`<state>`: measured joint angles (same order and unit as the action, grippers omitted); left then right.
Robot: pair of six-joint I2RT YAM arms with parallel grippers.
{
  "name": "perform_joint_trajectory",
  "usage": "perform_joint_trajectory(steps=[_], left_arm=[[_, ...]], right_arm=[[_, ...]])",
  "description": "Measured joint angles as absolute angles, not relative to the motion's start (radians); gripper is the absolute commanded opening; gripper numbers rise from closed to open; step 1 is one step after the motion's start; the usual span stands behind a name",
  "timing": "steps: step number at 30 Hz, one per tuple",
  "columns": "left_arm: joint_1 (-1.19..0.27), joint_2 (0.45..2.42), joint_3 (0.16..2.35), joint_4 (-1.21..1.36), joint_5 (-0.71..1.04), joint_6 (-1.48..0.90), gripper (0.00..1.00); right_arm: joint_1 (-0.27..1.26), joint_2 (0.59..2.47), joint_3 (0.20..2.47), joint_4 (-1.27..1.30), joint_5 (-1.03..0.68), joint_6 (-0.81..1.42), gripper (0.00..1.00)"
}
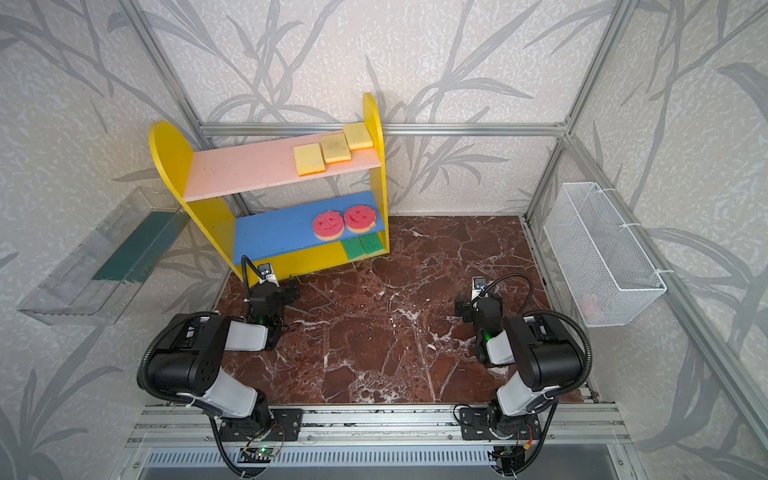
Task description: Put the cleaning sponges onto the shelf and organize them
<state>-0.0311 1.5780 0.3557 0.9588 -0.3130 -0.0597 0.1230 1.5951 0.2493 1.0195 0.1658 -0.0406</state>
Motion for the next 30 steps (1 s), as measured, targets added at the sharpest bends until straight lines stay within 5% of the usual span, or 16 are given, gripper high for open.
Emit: perform_joint_trajectory(steps=[4, 21, 30], left_arm=[[-0.031, 1.578, 0.356, 0.959, -0.313, -0.06, 0.99], [-0.031, 1.578, 0.356, 0.961, -0.313, -0.059, 0.99], [-0.025, 1.596, 0.228, 1.15, -0.337, -0.064, 0.99]], right_arm=[[0.122, 1.569, 0.392, 0.953, 0.147, -0.047, 0.99], [0.122, 1.566, 0.386, 0.862, 0.13, -0.054, 0.99], [0.1, 1.586, 0.205, 1.1, 0.174, -0.023, 0.99]])
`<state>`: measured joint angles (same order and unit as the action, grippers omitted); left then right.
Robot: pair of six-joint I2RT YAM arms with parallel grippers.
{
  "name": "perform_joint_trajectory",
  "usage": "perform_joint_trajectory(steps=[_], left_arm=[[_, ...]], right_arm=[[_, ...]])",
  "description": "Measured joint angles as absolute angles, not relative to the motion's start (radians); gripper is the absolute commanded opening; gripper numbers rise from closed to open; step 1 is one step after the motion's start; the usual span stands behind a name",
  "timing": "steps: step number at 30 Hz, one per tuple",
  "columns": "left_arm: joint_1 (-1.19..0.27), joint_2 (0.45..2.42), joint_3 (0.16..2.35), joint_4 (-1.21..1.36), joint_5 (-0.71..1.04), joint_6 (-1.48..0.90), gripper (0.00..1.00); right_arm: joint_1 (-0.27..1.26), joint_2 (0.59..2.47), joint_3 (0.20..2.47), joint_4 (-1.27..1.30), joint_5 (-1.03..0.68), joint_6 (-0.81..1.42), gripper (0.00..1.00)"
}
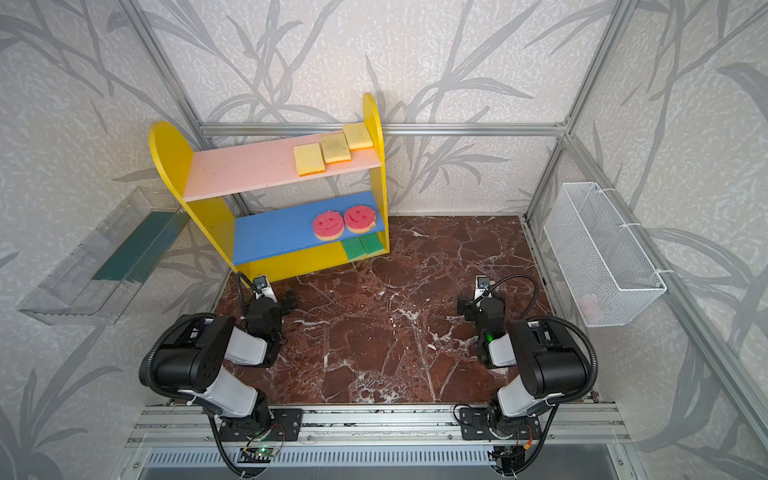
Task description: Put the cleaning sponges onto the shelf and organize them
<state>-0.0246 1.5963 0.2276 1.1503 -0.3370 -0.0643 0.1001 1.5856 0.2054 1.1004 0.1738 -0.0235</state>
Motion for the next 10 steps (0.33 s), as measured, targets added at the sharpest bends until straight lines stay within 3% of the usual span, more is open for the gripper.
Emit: perform_joint_trajectory(steps=[5, 10], left_arm=[[-0.024, 1.586, 0.35, 1.067, -0.339, -0.063, 0.99], [-0.024, 1.583, 0.358, 1.009, -0.342, -0.064, 0.99]], right_arm=[[0.111, 1.562, 0.376, 0.952, 0.168, -0.031, 0.99], [0.119, 1.566, 0.383, 0.947, 0.159, -0.038, 0.99]])
